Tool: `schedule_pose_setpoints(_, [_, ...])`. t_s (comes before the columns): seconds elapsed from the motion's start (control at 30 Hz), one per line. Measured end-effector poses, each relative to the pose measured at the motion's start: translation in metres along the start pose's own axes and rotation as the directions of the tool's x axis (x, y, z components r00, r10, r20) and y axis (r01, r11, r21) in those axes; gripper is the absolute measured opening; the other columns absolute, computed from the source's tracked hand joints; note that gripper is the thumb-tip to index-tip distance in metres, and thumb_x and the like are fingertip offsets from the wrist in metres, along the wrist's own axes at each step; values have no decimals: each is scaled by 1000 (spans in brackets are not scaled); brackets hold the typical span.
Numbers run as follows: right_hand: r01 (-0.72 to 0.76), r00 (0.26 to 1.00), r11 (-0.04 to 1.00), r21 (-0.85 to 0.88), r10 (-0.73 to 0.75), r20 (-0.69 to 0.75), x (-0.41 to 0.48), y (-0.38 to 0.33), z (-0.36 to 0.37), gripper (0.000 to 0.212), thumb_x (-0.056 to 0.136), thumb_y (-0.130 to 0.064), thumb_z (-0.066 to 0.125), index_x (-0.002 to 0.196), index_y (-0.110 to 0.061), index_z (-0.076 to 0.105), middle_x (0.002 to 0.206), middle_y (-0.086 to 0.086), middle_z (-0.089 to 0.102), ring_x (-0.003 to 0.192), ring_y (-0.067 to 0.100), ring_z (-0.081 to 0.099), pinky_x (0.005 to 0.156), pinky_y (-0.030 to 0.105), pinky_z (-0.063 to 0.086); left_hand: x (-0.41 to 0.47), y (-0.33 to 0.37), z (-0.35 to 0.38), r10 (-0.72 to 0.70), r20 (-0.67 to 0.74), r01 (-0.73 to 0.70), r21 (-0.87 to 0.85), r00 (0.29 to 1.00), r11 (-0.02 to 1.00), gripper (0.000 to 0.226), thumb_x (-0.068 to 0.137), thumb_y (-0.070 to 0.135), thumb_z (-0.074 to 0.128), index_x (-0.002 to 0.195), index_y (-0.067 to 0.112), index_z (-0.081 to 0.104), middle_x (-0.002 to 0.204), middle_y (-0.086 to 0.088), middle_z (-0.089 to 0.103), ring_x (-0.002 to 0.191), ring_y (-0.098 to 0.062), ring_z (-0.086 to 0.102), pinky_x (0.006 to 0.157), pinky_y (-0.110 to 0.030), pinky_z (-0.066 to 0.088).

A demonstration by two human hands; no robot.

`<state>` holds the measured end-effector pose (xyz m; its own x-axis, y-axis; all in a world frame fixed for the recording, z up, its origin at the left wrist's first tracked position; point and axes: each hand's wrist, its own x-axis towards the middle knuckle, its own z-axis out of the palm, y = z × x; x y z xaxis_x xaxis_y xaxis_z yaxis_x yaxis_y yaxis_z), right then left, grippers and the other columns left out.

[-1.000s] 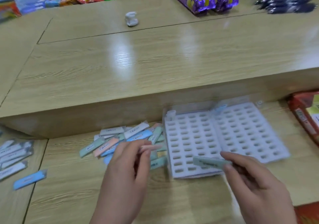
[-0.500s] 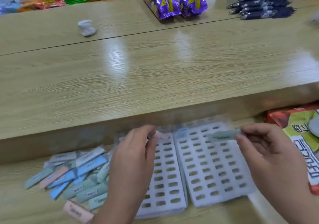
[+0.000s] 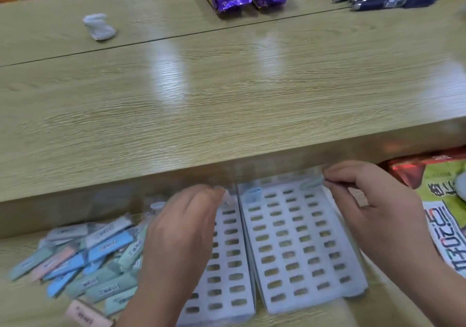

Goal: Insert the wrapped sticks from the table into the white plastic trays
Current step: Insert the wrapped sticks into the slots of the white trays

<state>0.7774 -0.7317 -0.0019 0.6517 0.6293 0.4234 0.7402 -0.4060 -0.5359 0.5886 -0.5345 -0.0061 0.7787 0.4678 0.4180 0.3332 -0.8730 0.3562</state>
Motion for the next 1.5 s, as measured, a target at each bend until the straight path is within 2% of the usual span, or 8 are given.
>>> schedule_pose_setpoints(0.13, [89,992,991,-95,-81,92,6,3,-1,15,85,-18,63,98,-16,72,102,-15,67,97,17,60,74,36,51,3,-3,4,29,-58,-34,-89,998,995,22,85,-1,65,102,8,74,98,-5,74,90,-21,70,74,-30,56])
schedule_pose_setpoints(0.4, [123,987,982,-141,-106,118,5,4,5,19,81,0,73,97,-11,75,94,-7,71,91,29,60,61,41,53,-1,-10,8,63,-96,-74,-111,993,991,21,87,-5,64,104,5,72,99,-8,73,91,-26,70,67,-44,58])
schedule_pose_setpoints(0.63, [113,989,989,-98,-103,105,5,8,7,19,86,-13,61,100,-17,73,100,-12,68,97,22,58,68,41,53,-5,-10,18,49,-86,-55,-65,995,996,23,84,-6,65,101,5,75,98,-7,74,88,-26,71,64,-42,59])
schedule_pose_setpoints(0.8, [138,989,977,-162,-129,67,2,5,10,21,86,-5,58,97,-8,76,103,8,68,98,32,58,84,32,41,-3,-2,8,30,12,-30,23,999,999,23,87,6,66,108,10,74,101,-5,72,84,-25,68,55,-40,56])
schedule_pose_setpoints(0.97, [134,991,975,-179,-134,8,-3,-22,6,26,88,-4,53,102,-2,74,102,13,69,96,35,61,90,43,45,-6,5,-11,-49,1,49,-57,999,997,28,94,15,65,122,12,68,106,-2,66,86,-20,63,61,-38,54])
schedule_pose_setpoints(1.07, [105,994,990,-89,-106,-11,-16,-66,16,25,88,-7,54,104,-5,72,107,5,67,101,25,58,96,28,39,-22,-7,-32,-80,-49,72,-148,996,986,25,98,19,60,122,14,67,106,2,64,86,-14,62,65,-32,55])
schedule_pose_setpoints(1.3, [217,924,970,111,-241,296,-60,-179,86,26,90,-28,57,113,-22,69,106,-12,65,100,14,56,94,15,36,-100,-86,-84,-361,-127,328,-221,924,918,20,91,22,59,108,19,69,98,9,61,81,3,56,70,-12,44])
schedule_pose_setpoints(1.5, [298,886,943,-146,-217,410,-87,-237,133,36,62,-23,88,94,-19,73,90,-8,70,97,24,60,79,37,46,-152,-139,-97,-366,56,368,-54,929,928,28,89,21,63,116,18,69,110,4,57,97,-21,57,74,-41,54])
